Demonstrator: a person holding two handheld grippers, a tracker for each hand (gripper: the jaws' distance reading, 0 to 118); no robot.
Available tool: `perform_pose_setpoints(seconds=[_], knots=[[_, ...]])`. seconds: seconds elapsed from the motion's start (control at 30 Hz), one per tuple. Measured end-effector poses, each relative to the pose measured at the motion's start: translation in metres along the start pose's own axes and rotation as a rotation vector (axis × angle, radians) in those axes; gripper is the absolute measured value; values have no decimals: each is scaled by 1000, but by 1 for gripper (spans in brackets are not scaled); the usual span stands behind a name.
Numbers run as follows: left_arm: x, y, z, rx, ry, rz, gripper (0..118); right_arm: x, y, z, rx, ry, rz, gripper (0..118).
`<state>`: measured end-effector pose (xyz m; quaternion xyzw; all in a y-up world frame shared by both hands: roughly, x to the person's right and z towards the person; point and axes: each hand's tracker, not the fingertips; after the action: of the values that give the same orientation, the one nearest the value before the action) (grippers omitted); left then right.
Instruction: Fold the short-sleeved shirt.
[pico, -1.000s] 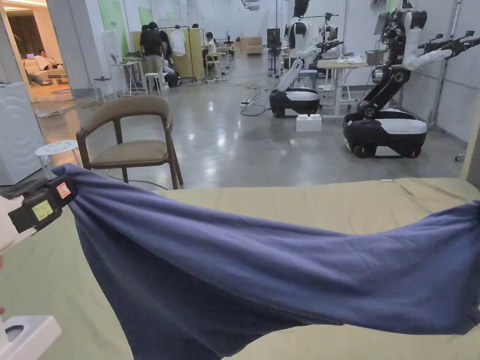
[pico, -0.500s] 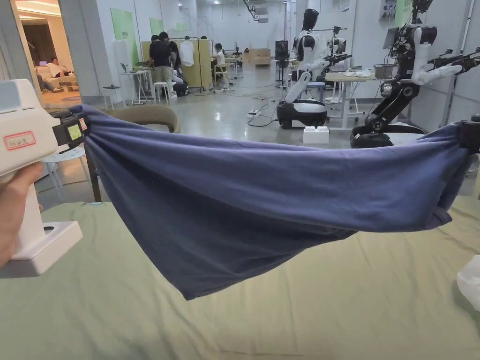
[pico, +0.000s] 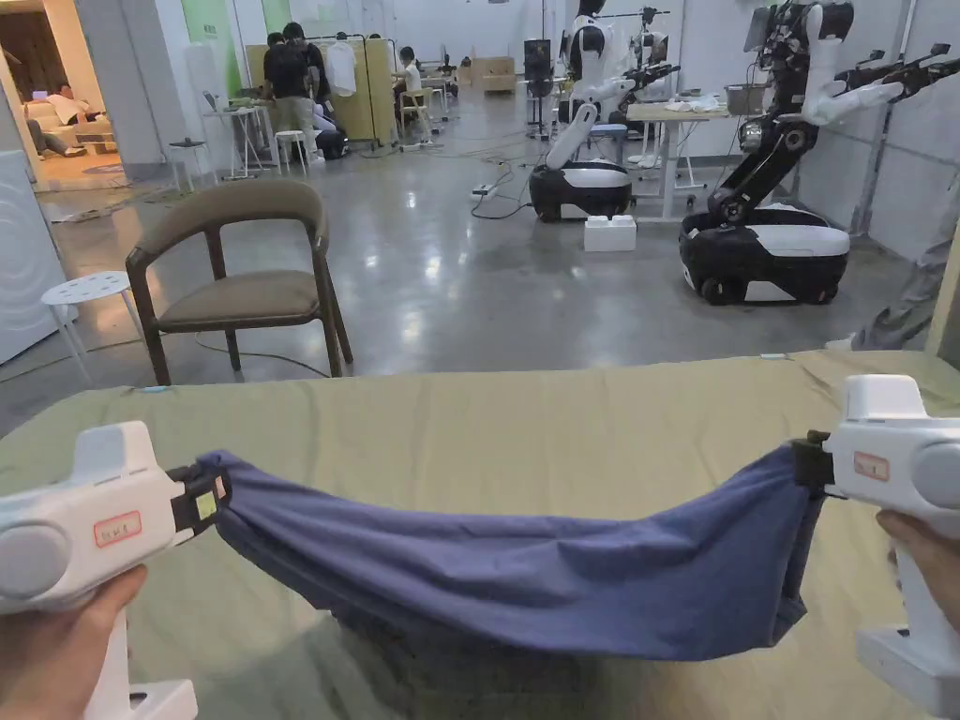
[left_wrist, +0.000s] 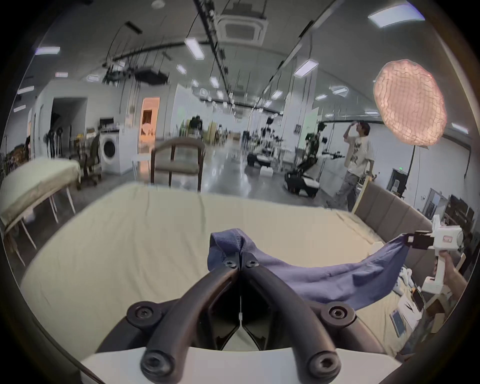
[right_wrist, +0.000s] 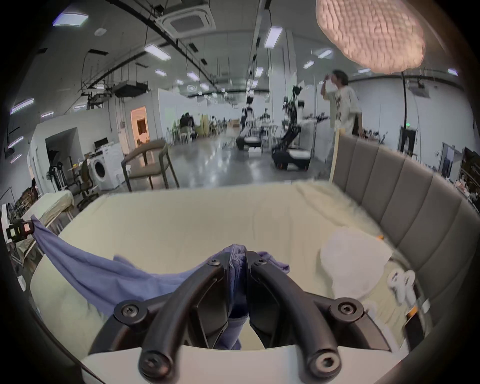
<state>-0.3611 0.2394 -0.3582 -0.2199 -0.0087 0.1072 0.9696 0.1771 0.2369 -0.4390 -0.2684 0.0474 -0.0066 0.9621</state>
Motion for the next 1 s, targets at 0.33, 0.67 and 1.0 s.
perform_pose_setpoints(seconds=[0.33, 0.67, 1.0], knots=[[-39, -158, 96, -100, -43, 159, 0, 54, -198, 72, -123, 66, -160, 9], [-45, -248, 198, -170, 44, 283, 0, 66, -294, 187, -187, 39, -224, 9], [-50, -259, 194, -178, 132, 274, 80, 62, -317, 214, -210, -26, -256, 73]])
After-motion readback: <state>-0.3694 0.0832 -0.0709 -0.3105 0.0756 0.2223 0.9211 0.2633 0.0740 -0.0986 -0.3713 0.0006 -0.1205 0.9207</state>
